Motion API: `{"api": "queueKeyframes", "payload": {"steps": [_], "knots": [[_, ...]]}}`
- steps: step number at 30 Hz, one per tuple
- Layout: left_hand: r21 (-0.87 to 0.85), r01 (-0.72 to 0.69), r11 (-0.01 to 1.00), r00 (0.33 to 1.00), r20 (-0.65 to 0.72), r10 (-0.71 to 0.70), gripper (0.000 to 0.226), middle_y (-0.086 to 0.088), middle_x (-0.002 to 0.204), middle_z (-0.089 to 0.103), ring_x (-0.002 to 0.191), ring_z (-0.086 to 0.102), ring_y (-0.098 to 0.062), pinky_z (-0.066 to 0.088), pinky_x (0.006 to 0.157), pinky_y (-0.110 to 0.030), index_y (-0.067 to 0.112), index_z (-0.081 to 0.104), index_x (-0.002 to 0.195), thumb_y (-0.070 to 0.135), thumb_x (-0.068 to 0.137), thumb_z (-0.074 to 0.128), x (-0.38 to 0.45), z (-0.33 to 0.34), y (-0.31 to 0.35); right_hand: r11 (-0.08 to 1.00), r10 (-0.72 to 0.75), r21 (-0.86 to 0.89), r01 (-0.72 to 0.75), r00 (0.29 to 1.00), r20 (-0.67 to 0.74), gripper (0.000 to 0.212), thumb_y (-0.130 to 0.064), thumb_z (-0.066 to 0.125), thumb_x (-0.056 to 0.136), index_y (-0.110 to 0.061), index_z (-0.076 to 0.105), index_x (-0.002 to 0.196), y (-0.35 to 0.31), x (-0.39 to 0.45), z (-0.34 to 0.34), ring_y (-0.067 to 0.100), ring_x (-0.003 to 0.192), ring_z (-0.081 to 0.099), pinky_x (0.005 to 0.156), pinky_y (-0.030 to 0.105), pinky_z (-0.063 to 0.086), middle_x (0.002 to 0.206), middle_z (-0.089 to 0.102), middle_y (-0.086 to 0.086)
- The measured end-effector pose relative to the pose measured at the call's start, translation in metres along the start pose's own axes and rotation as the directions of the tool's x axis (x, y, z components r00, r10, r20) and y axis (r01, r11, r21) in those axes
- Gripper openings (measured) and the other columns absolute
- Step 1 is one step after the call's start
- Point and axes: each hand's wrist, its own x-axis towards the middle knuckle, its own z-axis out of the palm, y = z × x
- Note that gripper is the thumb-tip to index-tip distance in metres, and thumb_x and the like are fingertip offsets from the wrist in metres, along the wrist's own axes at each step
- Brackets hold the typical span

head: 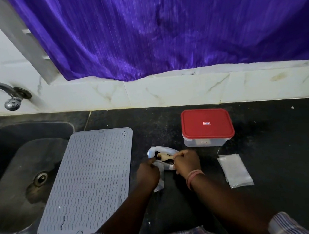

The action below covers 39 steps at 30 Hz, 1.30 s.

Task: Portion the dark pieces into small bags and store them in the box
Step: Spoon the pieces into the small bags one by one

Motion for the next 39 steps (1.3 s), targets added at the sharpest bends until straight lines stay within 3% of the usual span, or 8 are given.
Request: {"api": "queueKeyframes", "payload": {"steps": [8, 13, 17, 19, 27, 30, 34, 39], "knots": [[-0.095, 0.049, 0.994, 0.998, -0.036, -0.052, 0.041, -0.007, 0.121, 0.07, 0.097, 0.068, -0.018, 0.057, 0.088, -0.036, 0.027, 0.067, 0.129, 0.008, 0.093, 0.056, -0.002, -0.004, 0.0, 0.986, 0.143, 0.089, -0.142, 0.99, 0.0, 0.021, -0.008, 0.052, 0.082, -0.01, 0.073, 0.08, -0.007, -0.009, -0.014, 0.013, 0.035, 0.057, 0.031, 0.014, 0.036, 0.062, 0.071, 0.013], [-0.174, 0.019, 0.985, 0.987, -0.155, -0.047, 0.022, 0.001, 0.107, 0.071, 0.084, 0.063, -0.008, 0.047, 0.068, -0.021, 0.023, 0.071, 0.112, 0.016, 0.092, 0.066, -0.009, -0.008, -0.006, 0.978, 0.12, 0.164, -0.127, 0.991, 0.053, 0.02, -0.001, 0.053, 0.08, -0.002, 0.072, 0.074, -0.005, -0.013, -0.023, 0.018, 0.035, 0.053, 0.038, 0.021, 0.041, 0.054, 0.066, 0.011], [-0.172, -0.048, 0.984, 0.981, -0.193, 0.014, 0.017, 0.006, 0.089, 0.068, 0.092, 0.069, -0.021, 0.045, 0.074, -0.022, 0.015, 0.074, 0.105, 0.01, 0.09, 0.067, -0.015, -0.011, -0.004, 0.965, 0.061, 0.249, -0.079, 0.995, 0.08, 0.018, 0.002, 0.053, 0.08, 0.005, 0.07, 0.075, -0.008, -0.02, -0.029, 0.02, 0.038, 0.048, 0.043, 0.025, 0.039, 0.056, 0.062, 0.015], [-0.164, -0.027, 0.986, 0.978, -0.208, -0.008, 0.018, 0.005, 0.092, 0.07, 0.084, 0.066, -0.013, 0.043, 0.065, -0.02, 0.017, 0.073, 0.107, 0.012, 0.091, 0.066, -0.017, -0.011, -0.001, 0.969, 0.034, 0.24, -0.056, 0.995, 0.098, 0.018, 0.0, 0.053, 0.081, 0.004, 0.07, 0.076, -0.012, -0.025, -0.031, 0.021, 0.04, 0.049, 0.044, 0.027, 0.04, 0.058, 0.064, 0.016], [-0.204, -0.104, 0.973, 0.951, -0.307, 0.037, 0.011, 0.015, 0.092, 0.067, 0.082, 0.063, 0.002, 0.041, 0.065, -0.014, 0.028, 0.07, 0.101, 0.02, 0.096, 0.064, -0.028, -0.01, 0.004, 0.994, -0.107, 0.033, 0.105, 0.991, 0.074, 0.02, -0.009, 0.054, 0.089, -0.015, 0.071, 0.081, -0.012, -0.04, -0.035, 0.013, 0.044, 0.06, 0.046, 0.026, 0.05, 0.059, 0.07, 0.008], [-0.224, -0.174, 0.959, 0.948, -0.302, 0.102, 0.008, 0.014, 0.089, 0.072, 0.083, 0.068, -0.001, 0.051, 0.07, -0.02, 0.034, 0.07, 0.092, 0.027, 0.093, 0.068, -0.03, -0.01, 0.004, 0.969, -0.232, -0.079, 0.235, 0.972, 0.039, 0.021, -0.007, 0.055, 0.084, -0.017, 0.072, 0.076, -0.013, -0.041, -0.032, 0.015, 0.055, 0.068, 0.059, 0.034, 0.06, 0.063, 0.07, 0.004], [-0.263, -0.189, 0.946, 0.958, -0.26, 0.119, 0.003, 0.014, 0.083, 0.074, 0.077, 0.071, -0.001, 0.059, 0.072, -0.029, 0.032, 0.072, 0.093, 0.029, 0.092, 0.07, -0.031, -0.007, 0.0, 0.83, -0.474, -0.305, 0.467, 0.879, 0.055, 0.014, -0.007, 0.059, 0.084, -0.012, 0.072, 0.081, -0.012, -0.045, -0.022, 0.018, 0.08, 0.068, 0.08, 0.035, 0.057, 0.082, 0.072, 0.005], [-0.39, -0.126, 0.912, 0.965, -0.26, 0.022, 0.013, 0.008, 0.081, 0.076, 0.074, 0.073, -0.005, 0.057, 0.07, -0.024, 0.025, 0.073, 0.093, 0.014, 0.092, 0.067, -0.032, -0.007, 0.002, 0.444, -0.672, -0.559, 0.7, 0.673, 0.309, 0.018, -0.01, 0.058, 0.091, -0.011, 0.067, 0.106, 0.002, -0.049, -0.009, 0.021, 0.096, 0.067, 0.077, 0.027, 0.051, 0.111, 0.065, 0.004]]}}
